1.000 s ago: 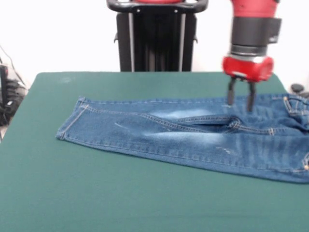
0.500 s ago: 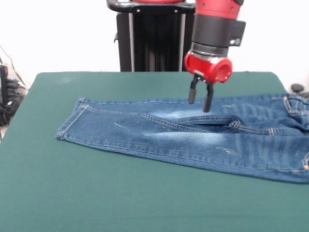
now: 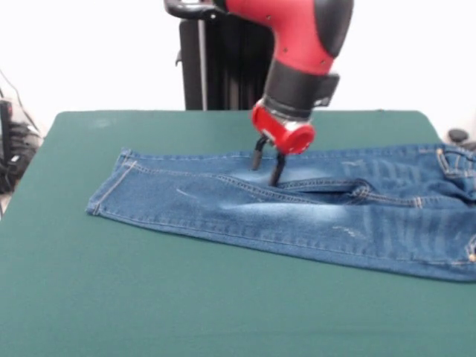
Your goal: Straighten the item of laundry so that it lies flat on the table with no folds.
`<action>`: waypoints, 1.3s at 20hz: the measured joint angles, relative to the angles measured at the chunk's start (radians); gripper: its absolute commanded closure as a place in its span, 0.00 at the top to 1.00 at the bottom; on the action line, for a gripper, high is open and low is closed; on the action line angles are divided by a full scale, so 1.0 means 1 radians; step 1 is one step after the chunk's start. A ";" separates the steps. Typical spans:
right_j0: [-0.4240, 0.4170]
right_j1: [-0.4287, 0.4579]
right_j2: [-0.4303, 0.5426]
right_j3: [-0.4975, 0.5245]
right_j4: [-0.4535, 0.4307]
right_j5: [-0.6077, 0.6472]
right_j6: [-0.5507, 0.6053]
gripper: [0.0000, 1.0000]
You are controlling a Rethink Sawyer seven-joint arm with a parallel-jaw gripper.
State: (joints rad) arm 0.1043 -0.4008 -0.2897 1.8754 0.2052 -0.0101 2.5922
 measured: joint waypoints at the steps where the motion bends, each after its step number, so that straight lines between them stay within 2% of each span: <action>1: -0.004 0.013 -0.005 -0.003 0.000 0.000 0.000 1.00; 4: -0.038 0.037 -0.012 -0.007 -0.016 0.000 0.000 1.00; 7: -0.084 0.019 -0.004 -0.006 -0.052 0.007 0.000 1.00; 12: -0.236 -0.107 0.037 -0.005 -0.152 0.114 0.000 1.00; 16: -0.320 -0.182 0.055 -0.005 -0.185 0.181 0.000 1.00; 18: -0.394 -0.243 0.074 -0.005 -0.209 0.227 0.000 1.00; 23: -0.519 -0.335 0.132 -0.005 -0.247 0.311 0.000 1.00; 26: -0.553 -0.356 0.153 -0.008 -0.261 0.335 0.000 1.00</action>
State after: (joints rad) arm -0.4485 -0.7572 -0.1371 1.8677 -0.0558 0.3245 2.5922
